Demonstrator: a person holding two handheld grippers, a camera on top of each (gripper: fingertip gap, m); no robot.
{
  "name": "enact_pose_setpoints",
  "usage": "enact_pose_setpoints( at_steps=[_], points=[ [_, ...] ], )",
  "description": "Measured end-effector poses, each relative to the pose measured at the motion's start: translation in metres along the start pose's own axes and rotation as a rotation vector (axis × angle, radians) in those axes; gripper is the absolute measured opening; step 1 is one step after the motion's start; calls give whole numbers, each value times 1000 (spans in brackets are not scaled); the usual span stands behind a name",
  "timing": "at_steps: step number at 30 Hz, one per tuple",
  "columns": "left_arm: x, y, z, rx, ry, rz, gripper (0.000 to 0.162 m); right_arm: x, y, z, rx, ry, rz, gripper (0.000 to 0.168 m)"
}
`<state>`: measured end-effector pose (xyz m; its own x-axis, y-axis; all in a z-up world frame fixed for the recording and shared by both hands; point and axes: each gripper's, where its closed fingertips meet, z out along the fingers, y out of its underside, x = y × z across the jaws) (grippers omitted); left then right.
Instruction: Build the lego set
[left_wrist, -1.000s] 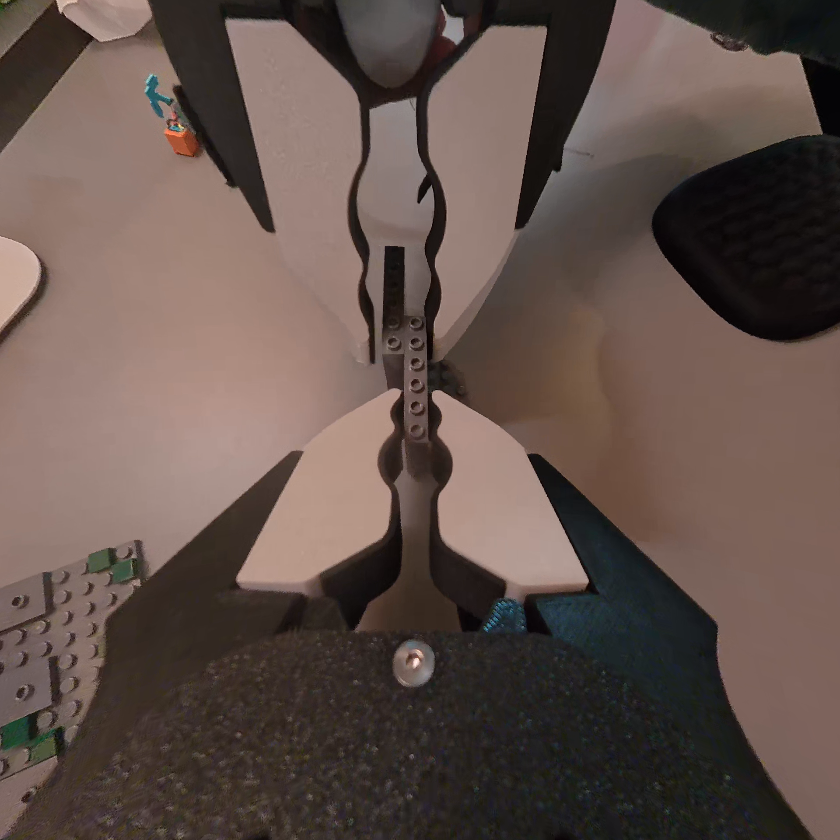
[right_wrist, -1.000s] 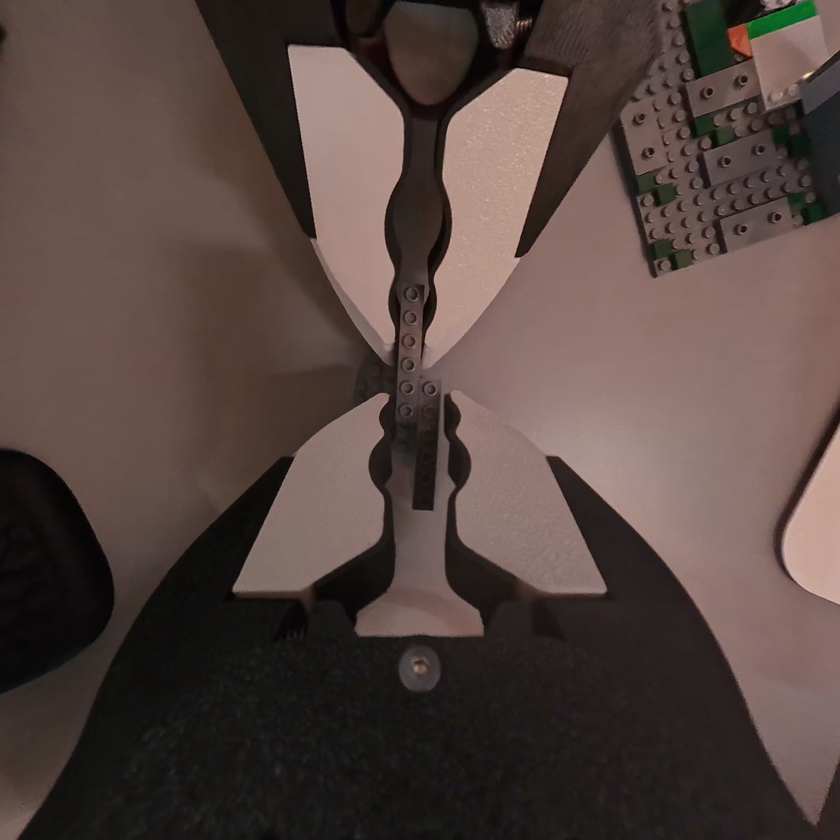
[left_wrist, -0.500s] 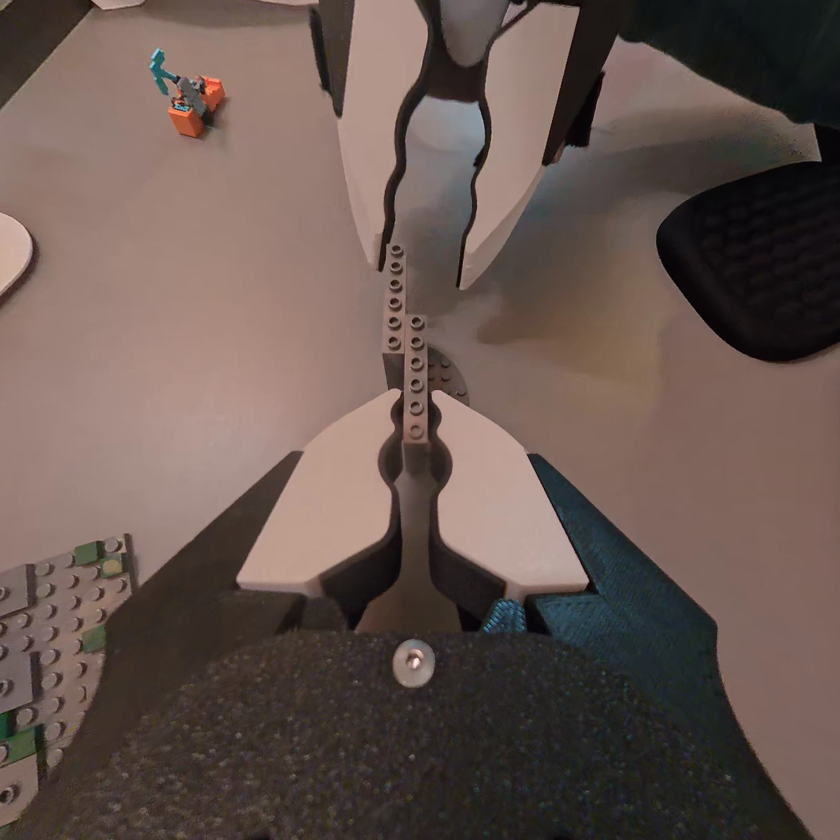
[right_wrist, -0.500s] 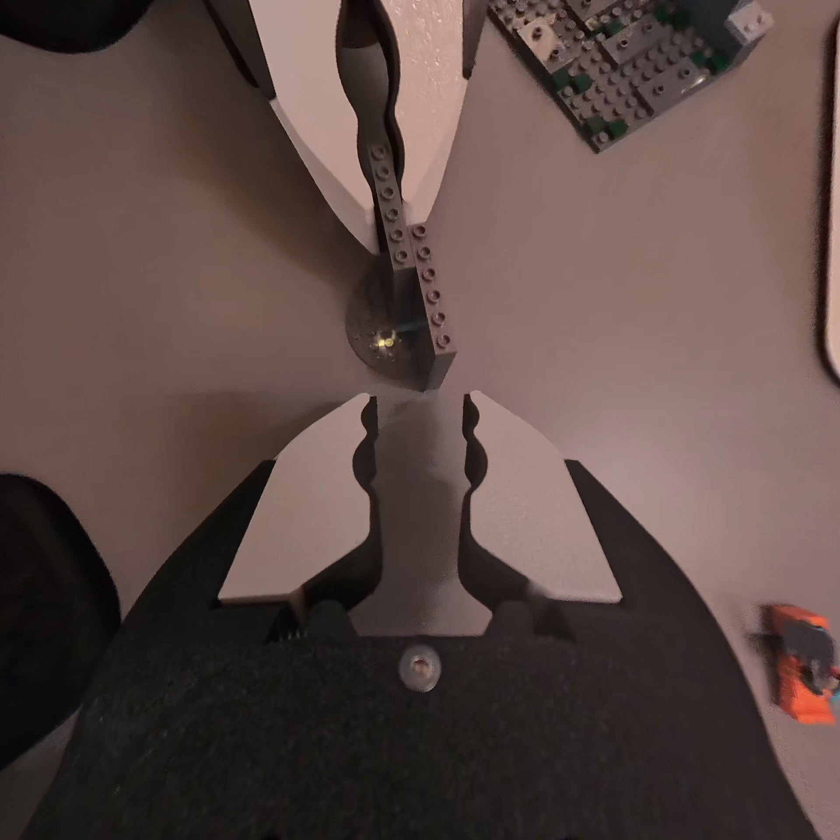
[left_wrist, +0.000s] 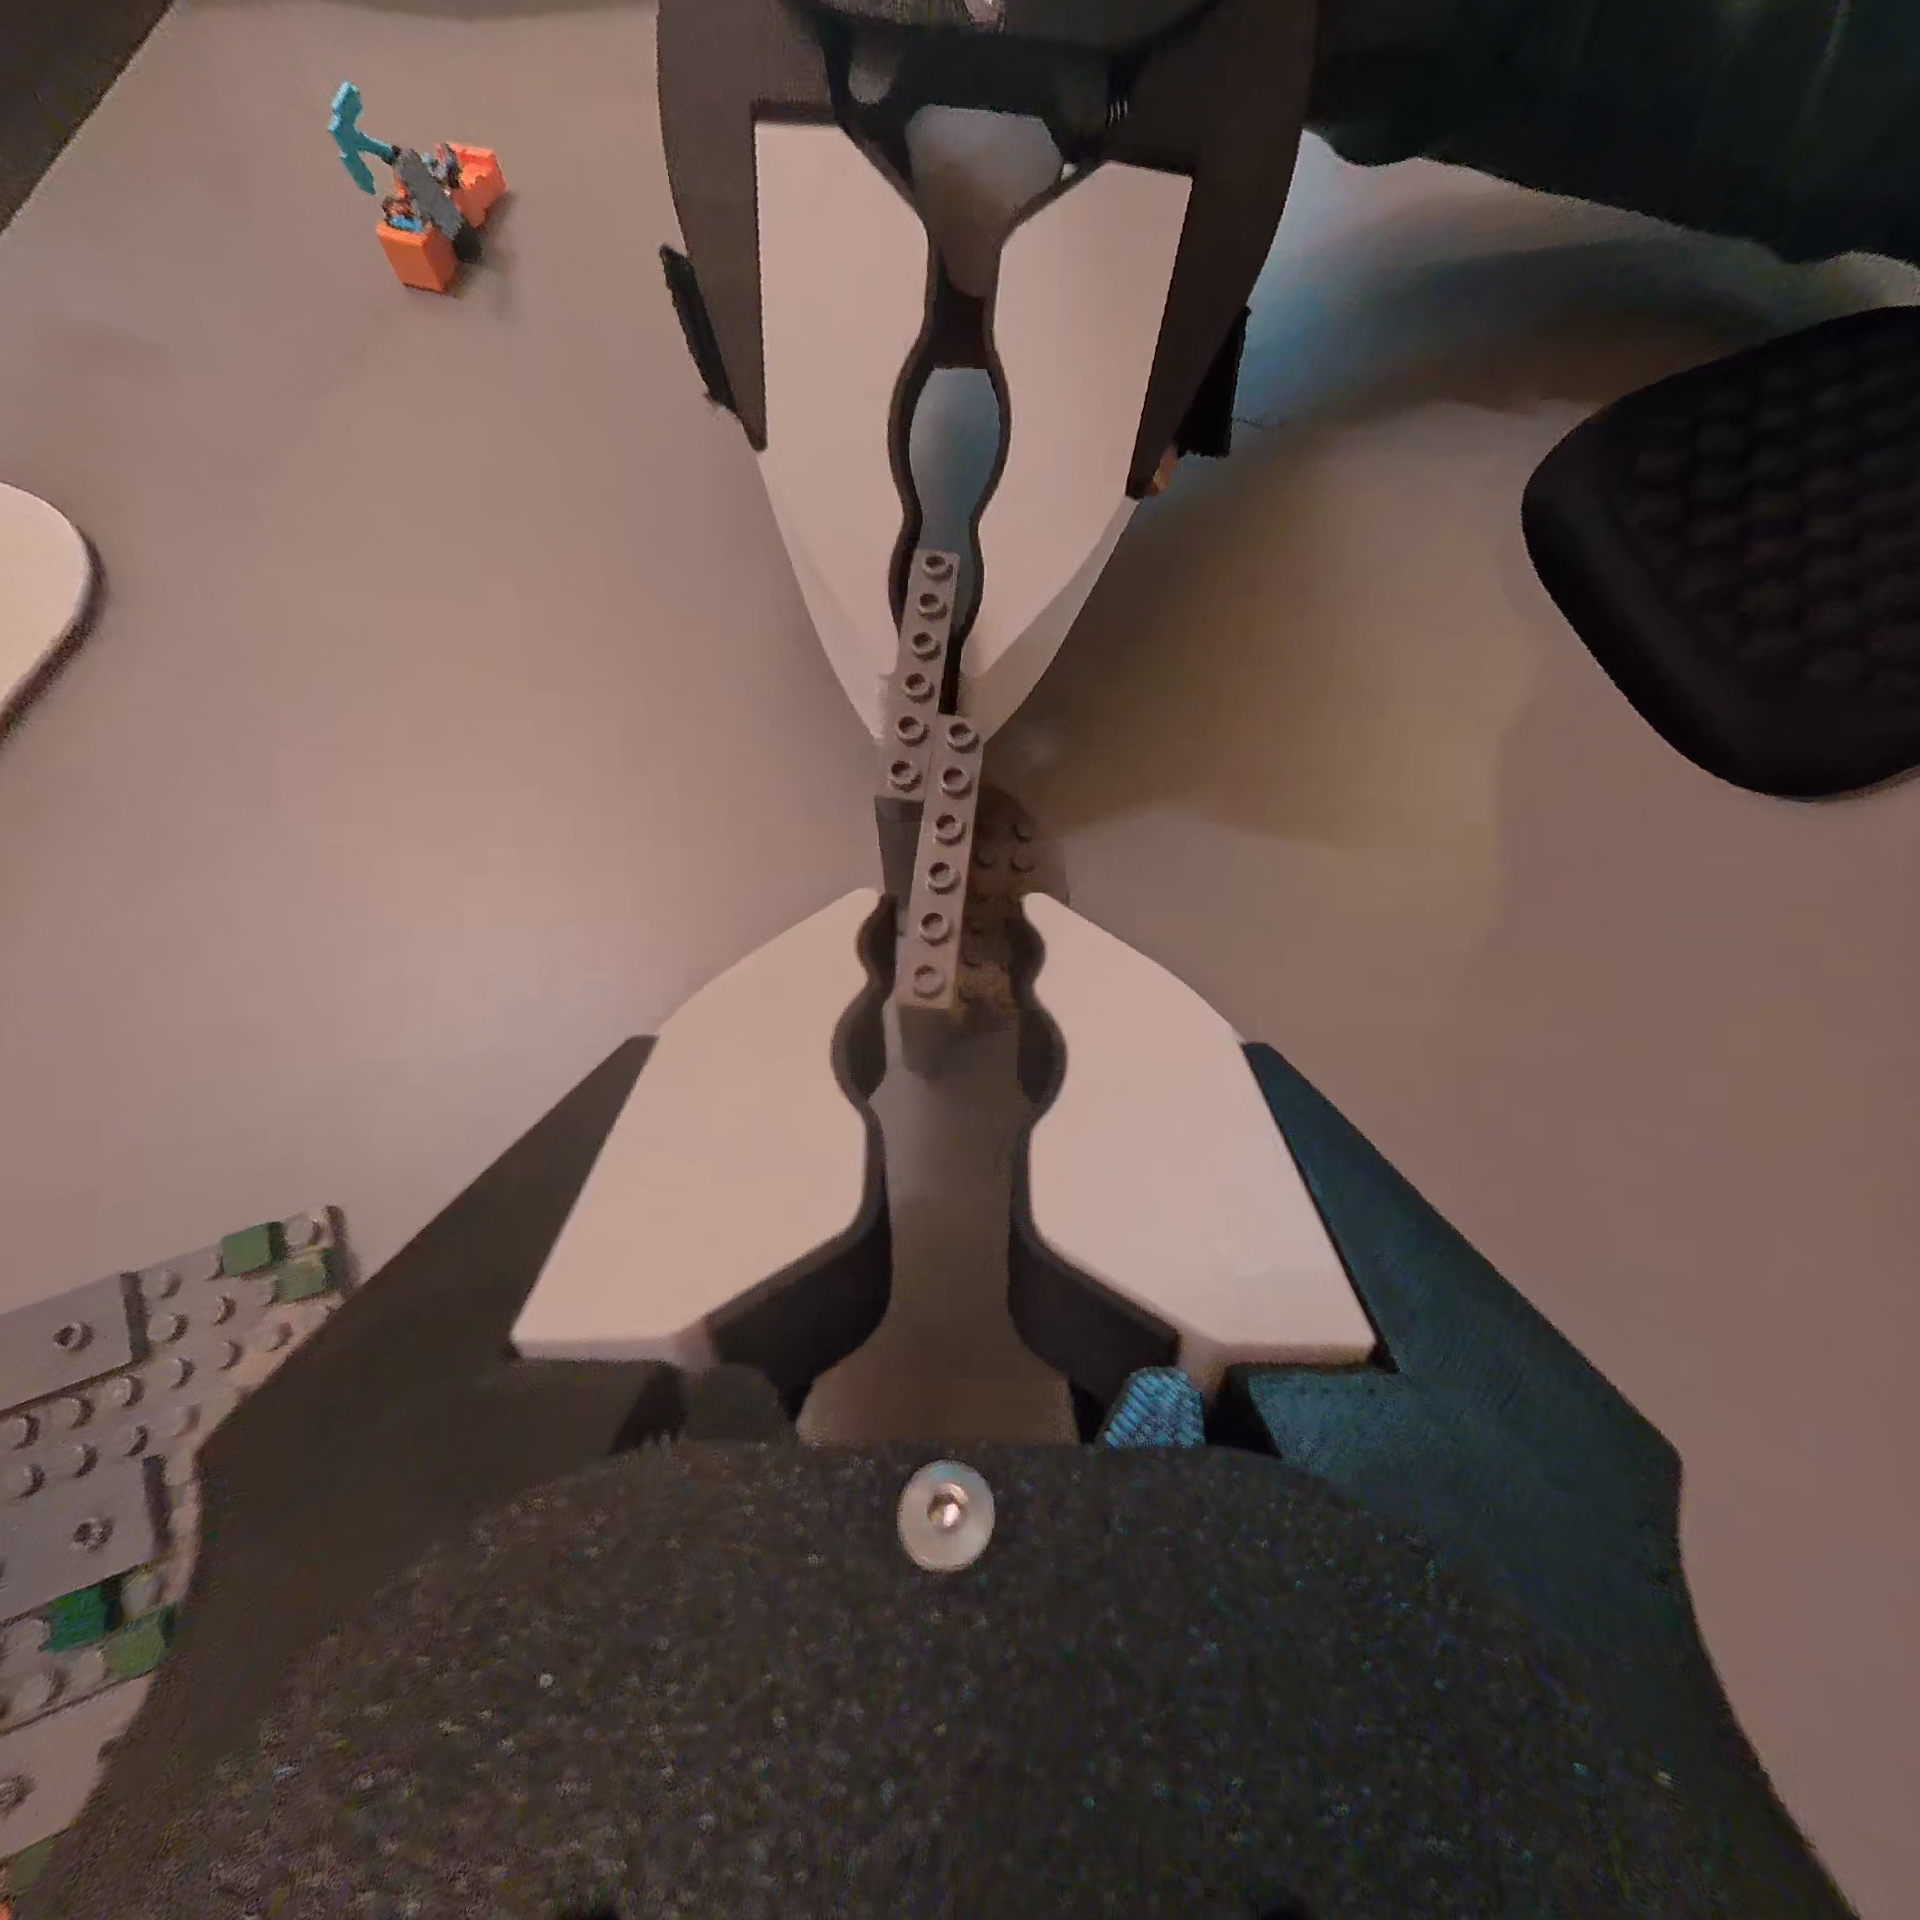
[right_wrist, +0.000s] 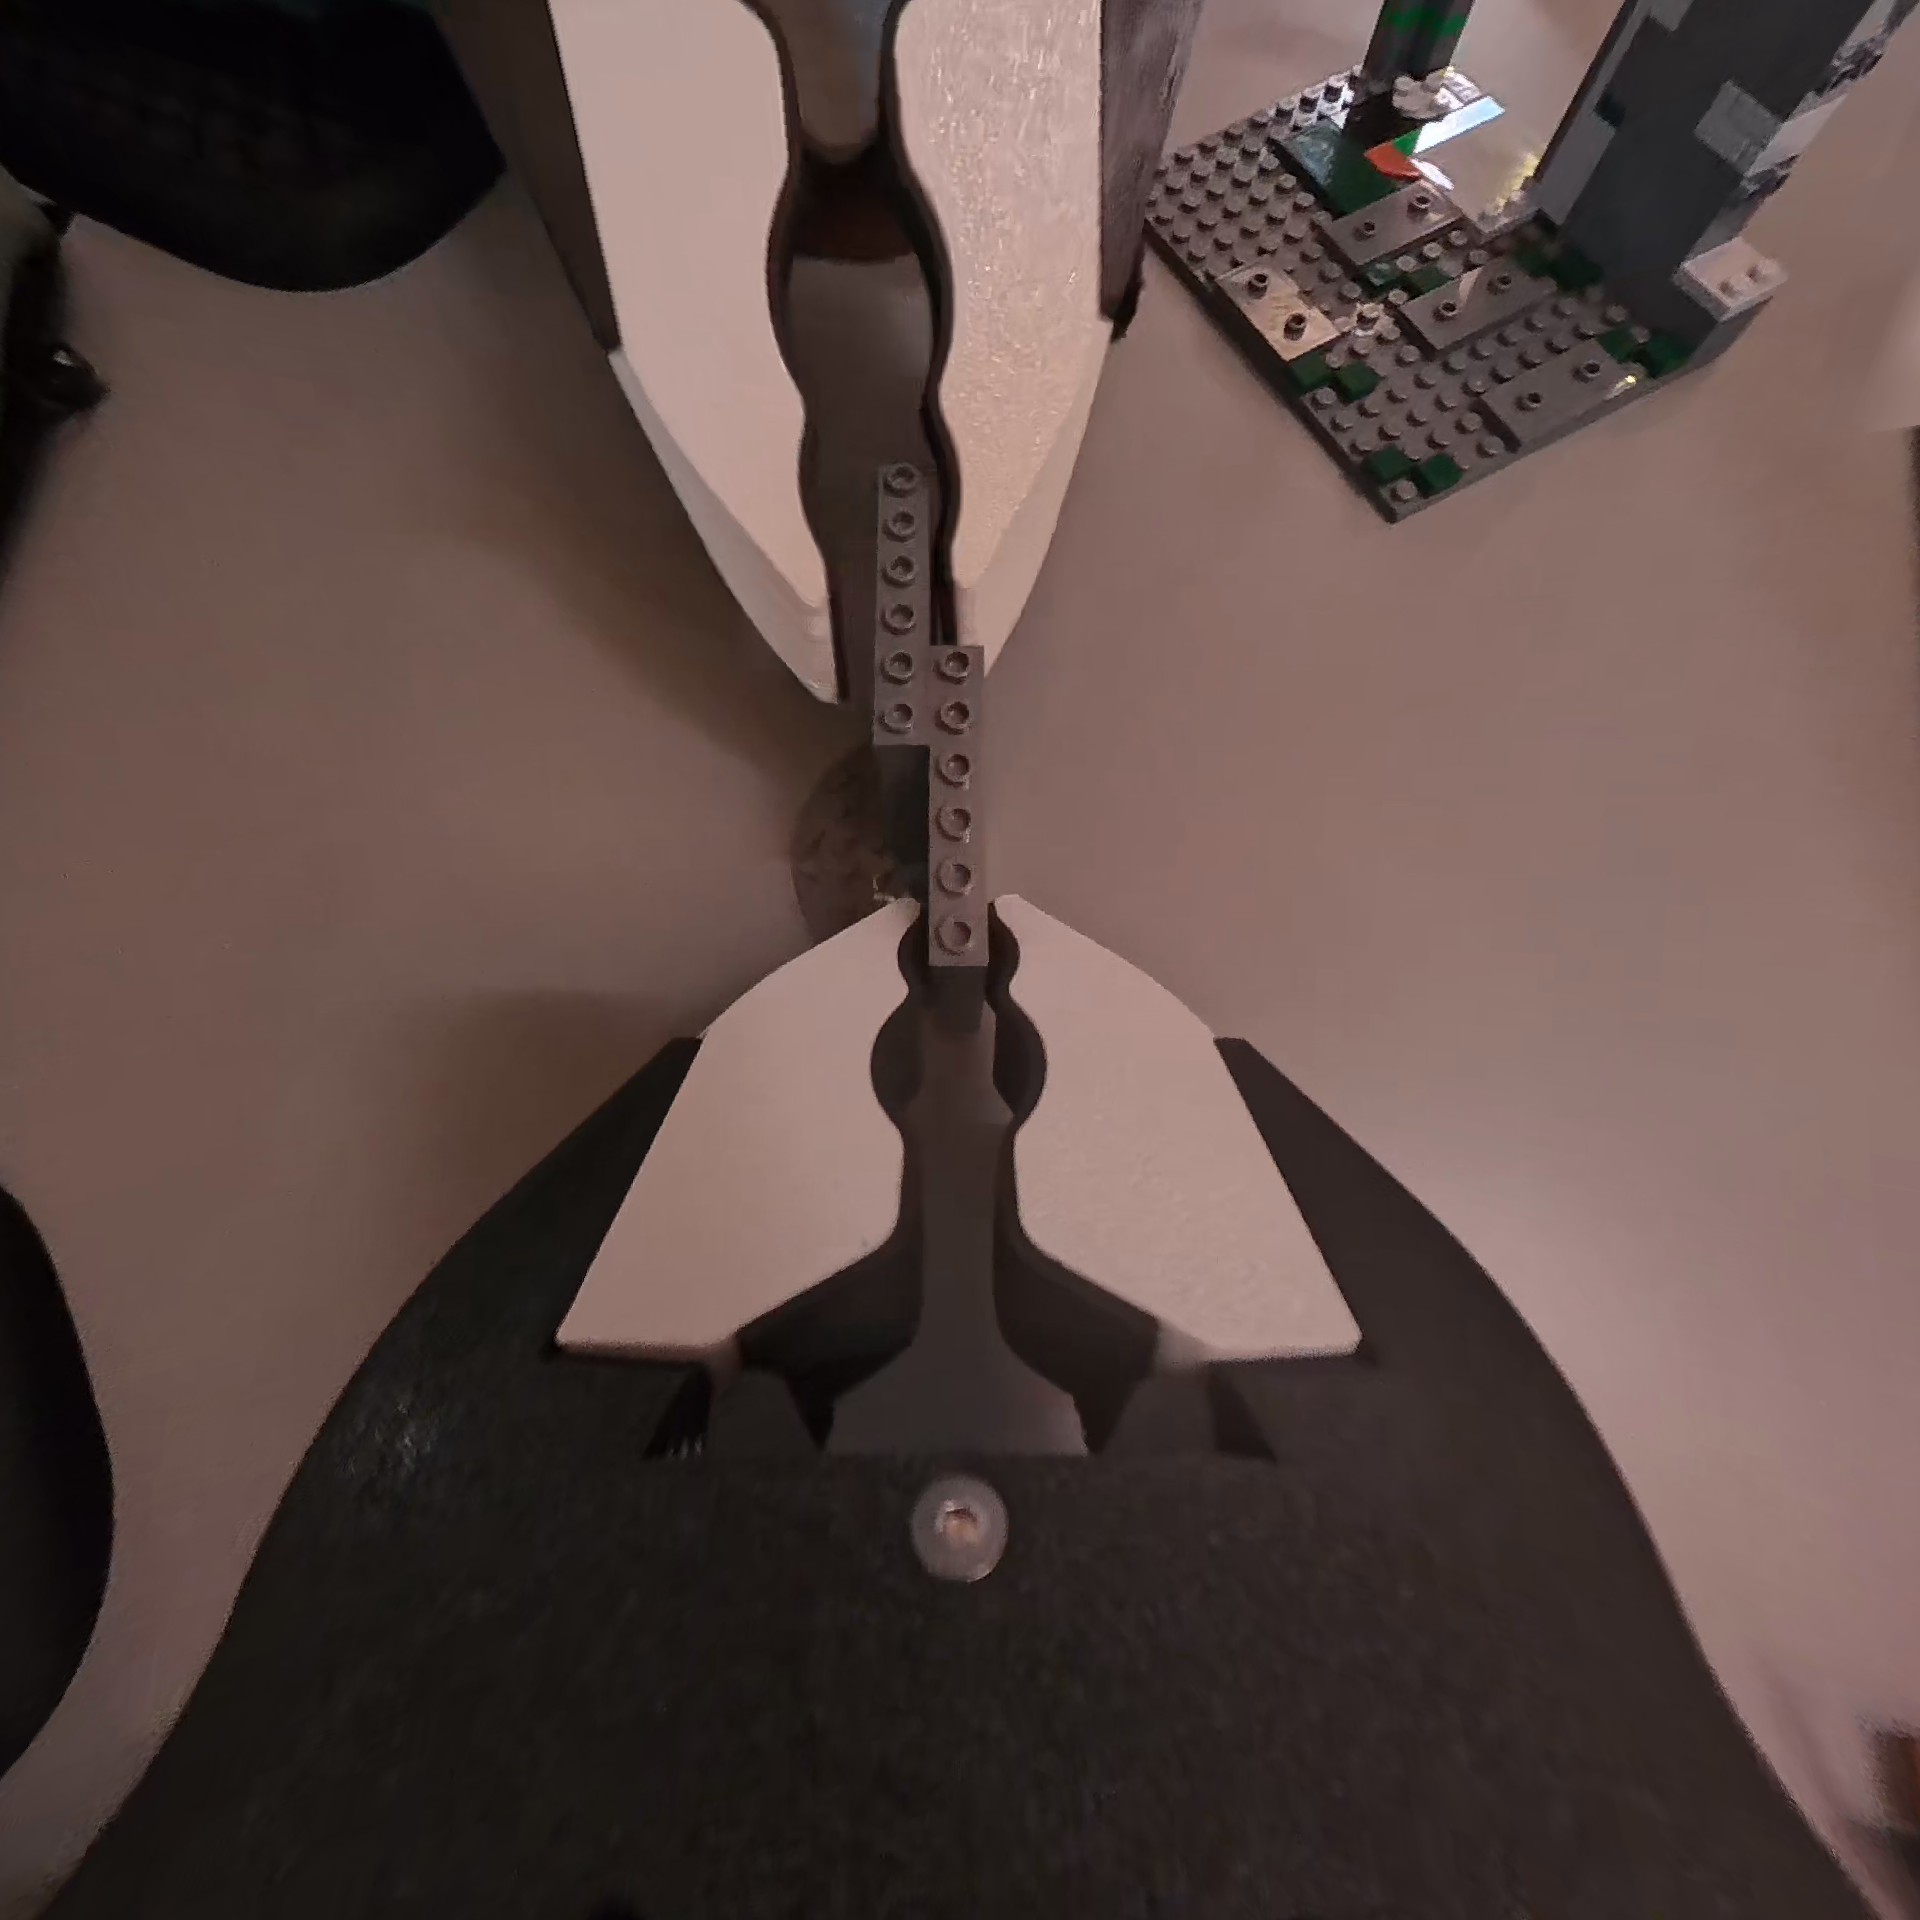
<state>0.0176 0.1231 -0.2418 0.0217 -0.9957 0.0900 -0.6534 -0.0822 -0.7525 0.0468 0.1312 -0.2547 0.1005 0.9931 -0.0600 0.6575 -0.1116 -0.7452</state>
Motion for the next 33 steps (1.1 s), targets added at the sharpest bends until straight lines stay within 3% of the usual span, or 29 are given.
enact_pose_setpoints(
  at_steps=[5,8,10,12,14,18,22,27,33],
  points=[
    [-3,-23,-5,-77,-20,100,31,-2,-1,2,-11,-15,-11,7],
    [-5,-18,7,-246,-6,175,30,-2,-2,3,-13,-31,-2,7],
    [-3,-9,14,-345,25,202,19,-3,-3,3,-13,-35,0,7],
    [-4,-9,16,-360,22,219,18,-3,-2,3,-11,-39,0,7],
    [-5,-10,16,-346,18,216,17,-5,-4,1,14,-43,12,8],
    [-8,-12,13,-258,-1,196,16,-5,-5,-13,89,-24,52,27],
    [-11,-16,3,-132,1,139,16,-4,14,-22,86,21,105,34],
    [-14,-11,-3,-129,-7,131,16,-13,27,-7,-7,38,96,34],
    [-25,-20,-40,-66,-66,102,16,-17,18,17,-80,84,13,36]
  ],
)
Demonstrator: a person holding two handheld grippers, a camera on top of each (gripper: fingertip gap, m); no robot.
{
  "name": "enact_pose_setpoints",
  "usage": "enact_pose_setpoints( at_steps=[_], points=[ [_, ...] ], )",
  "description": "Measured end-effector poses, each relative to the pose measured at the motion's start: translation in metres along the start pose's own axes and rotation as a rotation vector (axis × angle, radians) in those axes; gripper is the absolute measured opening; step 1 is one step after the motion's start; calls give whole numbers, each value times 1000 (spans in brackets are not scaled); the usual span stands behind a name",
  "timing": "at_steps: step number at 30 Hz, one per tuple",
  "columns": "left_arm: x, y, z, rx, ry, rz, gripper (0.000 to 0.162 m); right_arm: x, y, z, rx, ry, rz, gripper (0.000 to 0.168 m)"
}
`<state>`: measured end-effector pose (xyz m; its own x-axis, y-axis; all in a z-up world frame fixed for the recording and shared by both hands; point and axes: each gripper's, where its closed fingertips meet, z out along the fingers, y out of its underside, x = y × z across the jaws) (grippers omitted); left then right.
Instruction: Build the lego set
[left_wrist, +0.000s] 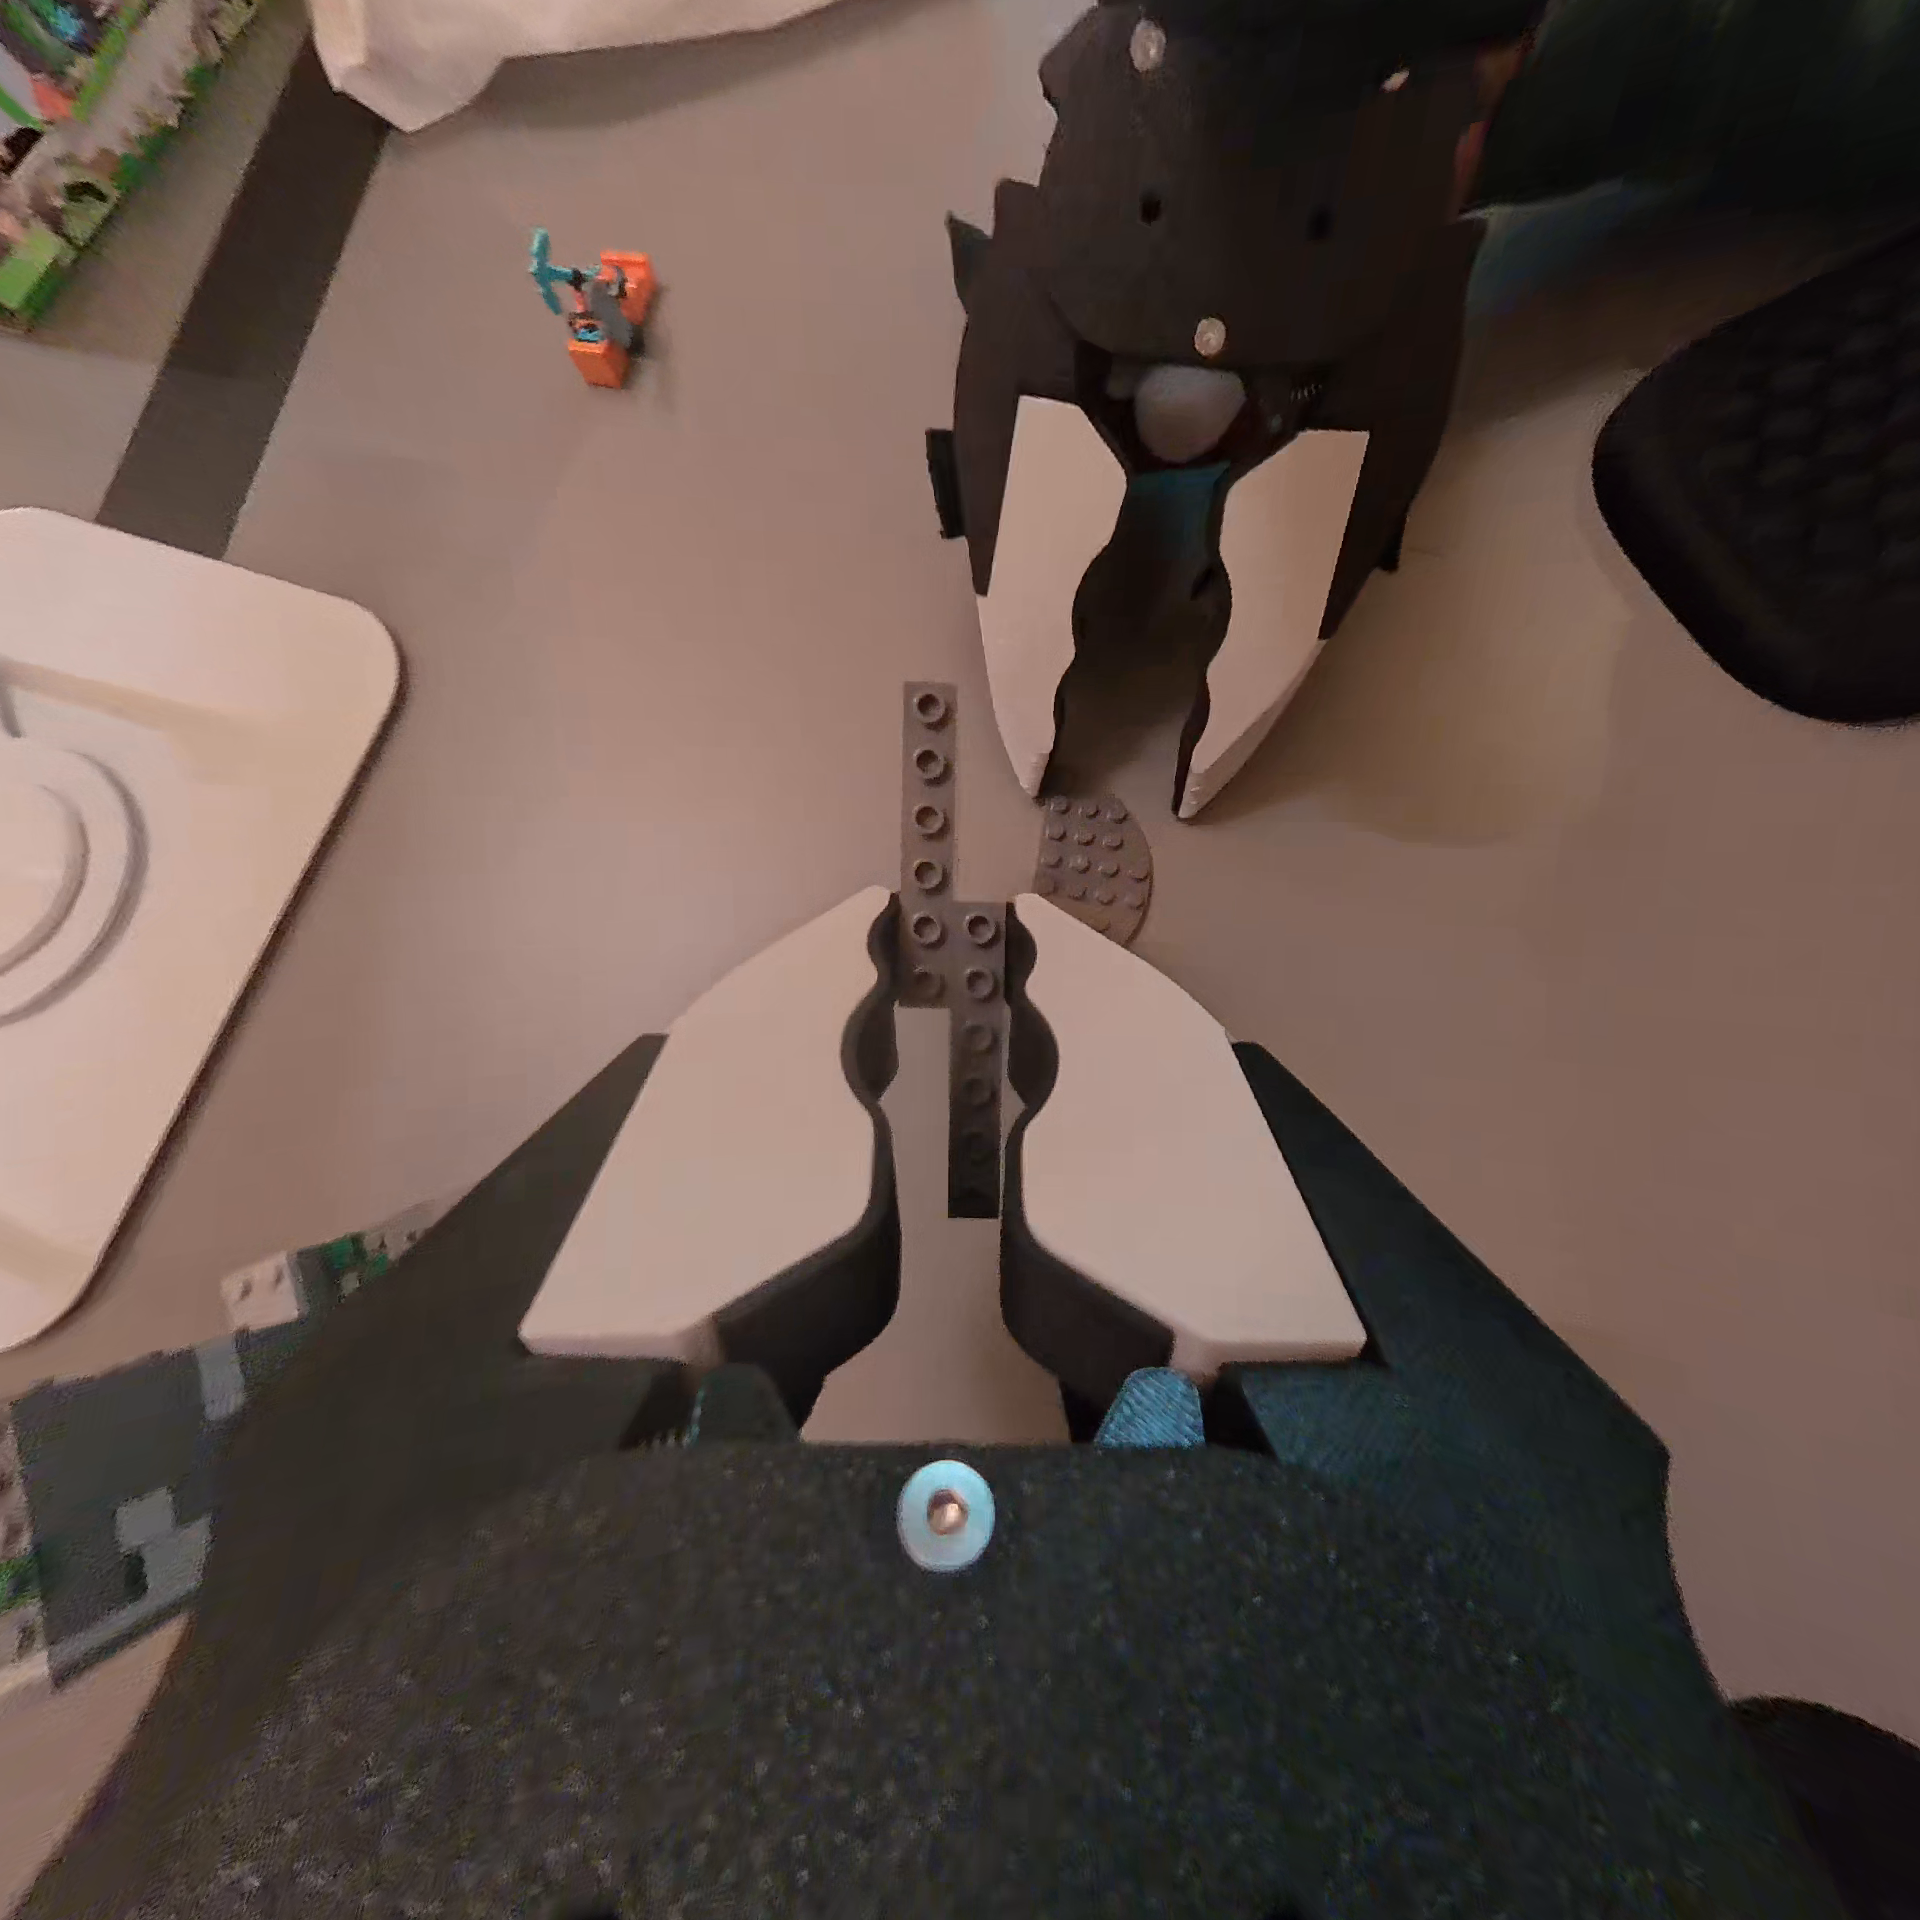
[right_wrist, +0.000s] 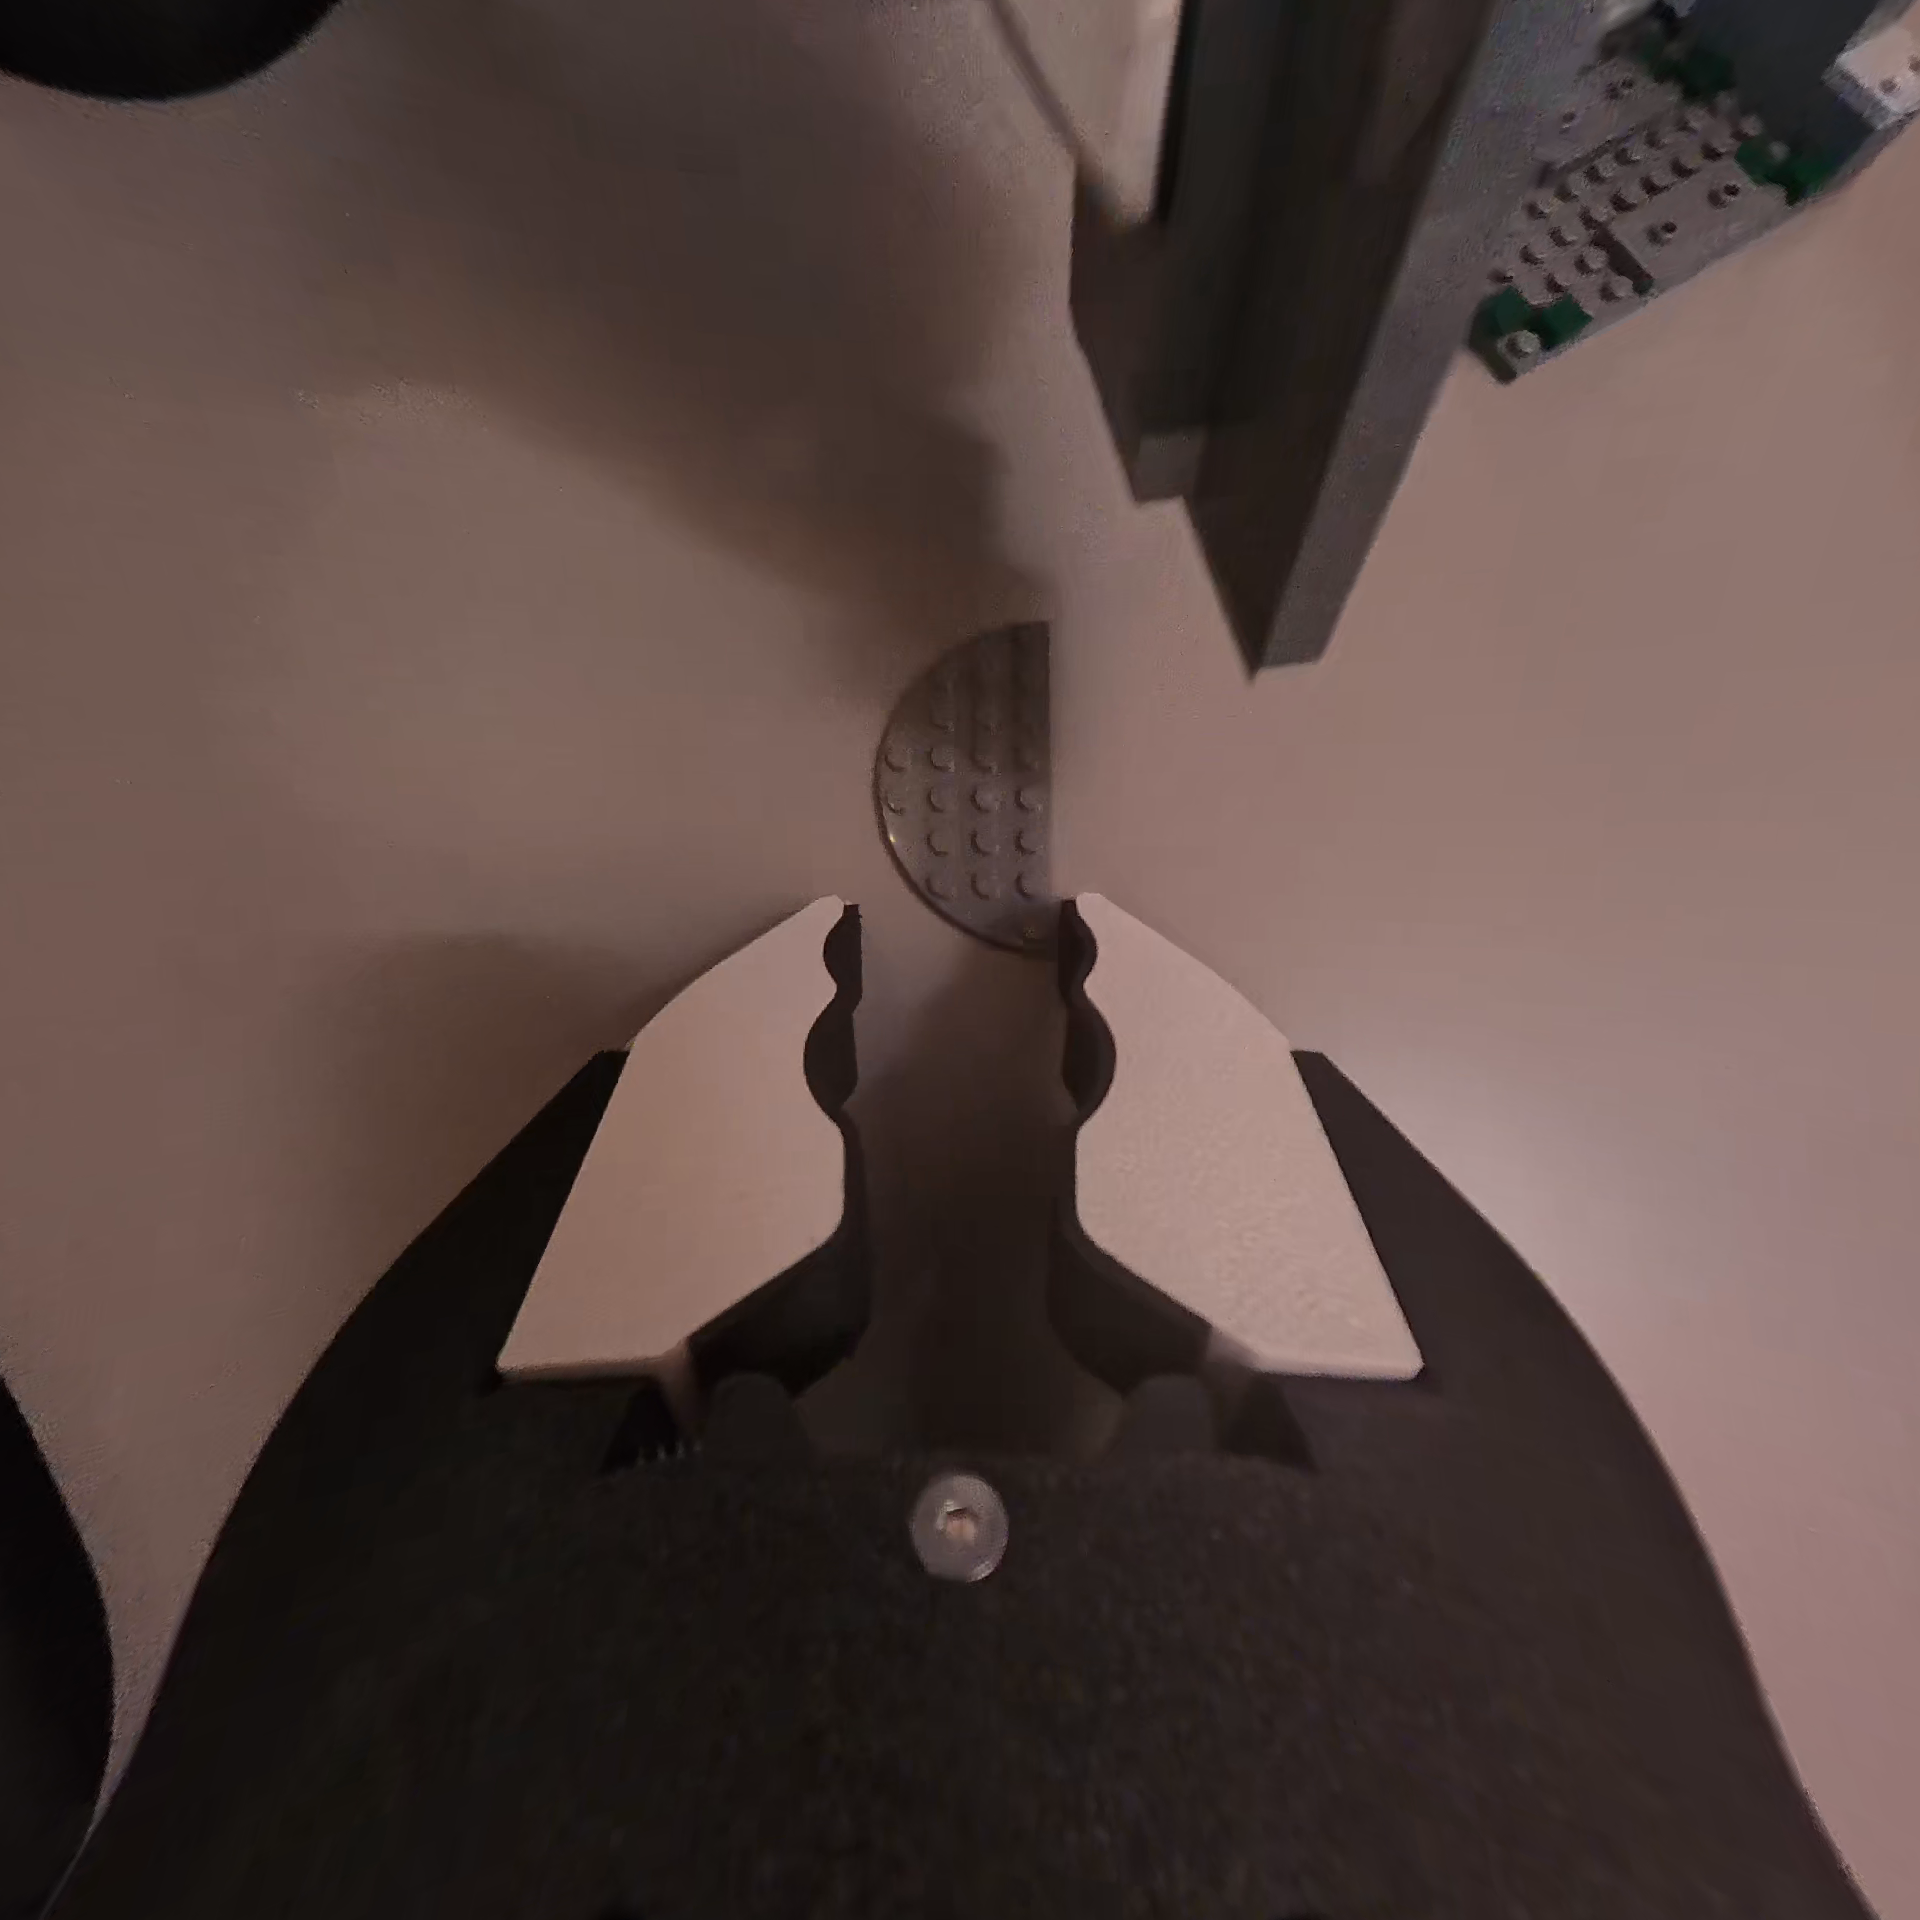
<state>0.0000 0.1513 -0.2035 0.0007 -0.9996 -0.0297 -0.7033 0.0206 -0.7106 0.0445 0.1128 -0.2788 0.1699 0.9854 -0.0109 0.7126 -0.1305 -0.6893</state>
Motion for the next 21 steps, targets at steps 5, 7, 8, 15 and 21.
enact_pose_setpoints(
  at_steps=[5,7,8,15,21],
  points=[
    [5,8,-9,14,21,-35,16,3,-3,3,-18,-20,-11,35],
    [11,9,-4,4,49,-28,16,6,-4,4,-9,-17,-5,30],
    [13,8,-1,-10,62,-20,17,7,-5,4,-4,-17,-2,27],
    [16,10,26,-171,131,61,17,6,-4,2,11,-40,-9,22],
    [19,13,33,-179,152,67,17,1,-4,-8,19,-70,-21,21]
  ],
)
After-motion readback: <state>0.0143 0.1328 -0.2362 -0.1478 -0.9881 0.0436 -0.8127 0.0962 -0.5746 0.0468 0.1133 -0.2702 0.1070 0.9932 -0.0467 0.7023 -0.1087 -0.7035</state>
